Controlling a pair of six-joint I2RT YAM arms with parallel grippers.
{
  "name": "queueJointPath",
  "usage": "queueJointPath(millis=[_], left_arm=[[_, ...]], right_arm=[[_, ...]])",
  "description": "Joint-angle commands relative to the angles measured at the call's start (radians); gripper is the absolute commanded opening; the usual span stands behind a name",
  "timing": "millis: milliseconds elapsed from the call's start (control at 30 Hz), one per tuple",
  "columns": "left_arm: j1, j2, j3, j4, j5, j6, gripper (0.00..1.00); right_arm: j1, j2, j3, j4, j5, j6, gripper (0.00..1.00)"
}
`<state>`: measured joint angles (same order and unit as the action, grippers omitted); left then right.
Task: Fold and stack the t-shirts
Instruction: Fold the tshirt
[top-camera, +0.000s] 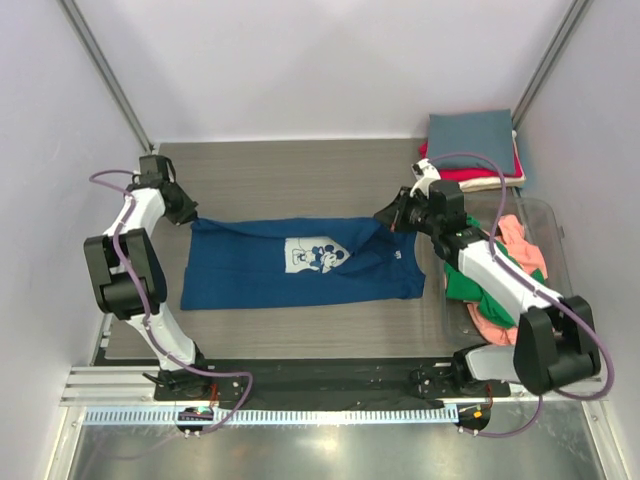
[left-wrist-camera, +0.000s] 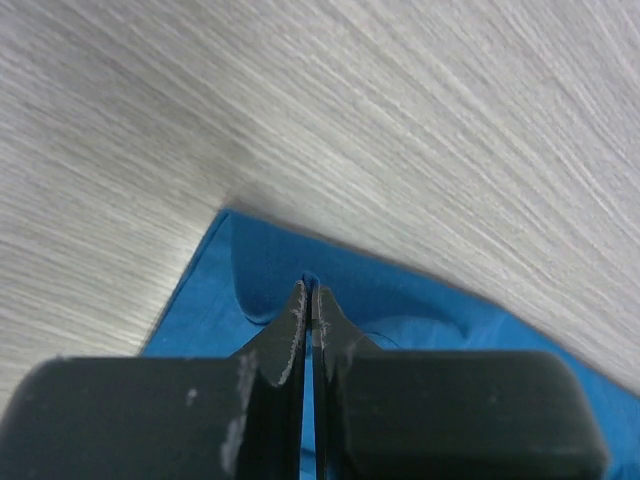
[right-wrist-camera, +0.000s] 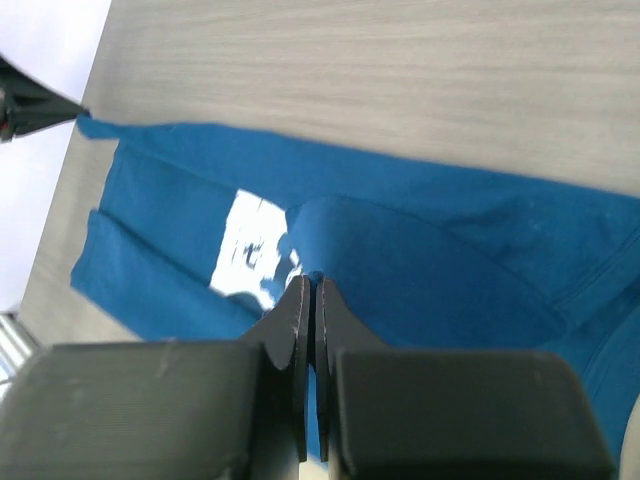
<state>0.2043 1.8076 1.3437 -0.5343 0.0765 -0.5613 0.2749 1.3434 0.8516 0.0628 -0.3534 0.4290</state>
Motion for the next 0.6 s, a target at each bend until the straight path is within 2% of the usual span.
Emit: queueJointPath(millis=[0,367,533,567], left_arm=[[0.003,-0.073,-0.017,-0.009,0.013,0.029,0.00],[0.004,-0.162,-0.101,-0.041,-0.041,0.064,0.00],[0.004,-0.232,-0.161,-0.084,-0.107,0.101,0.01],[0.006,-0.258,-0.172,-0.087,-0.131,0.106,0.10]], right_arm=[[0.017,-0.125,-0.034,-0.049,0.030,0.014,0.01],[0.017,-0.311,-0.160,-0.188,0.083,0.056,0.01],[0.017,-0.427,-0.273,-0.254,0.146,0.163,0.01],[0.018,-0.481,-0.307,-0.268,0.149,0.181,0.01]])
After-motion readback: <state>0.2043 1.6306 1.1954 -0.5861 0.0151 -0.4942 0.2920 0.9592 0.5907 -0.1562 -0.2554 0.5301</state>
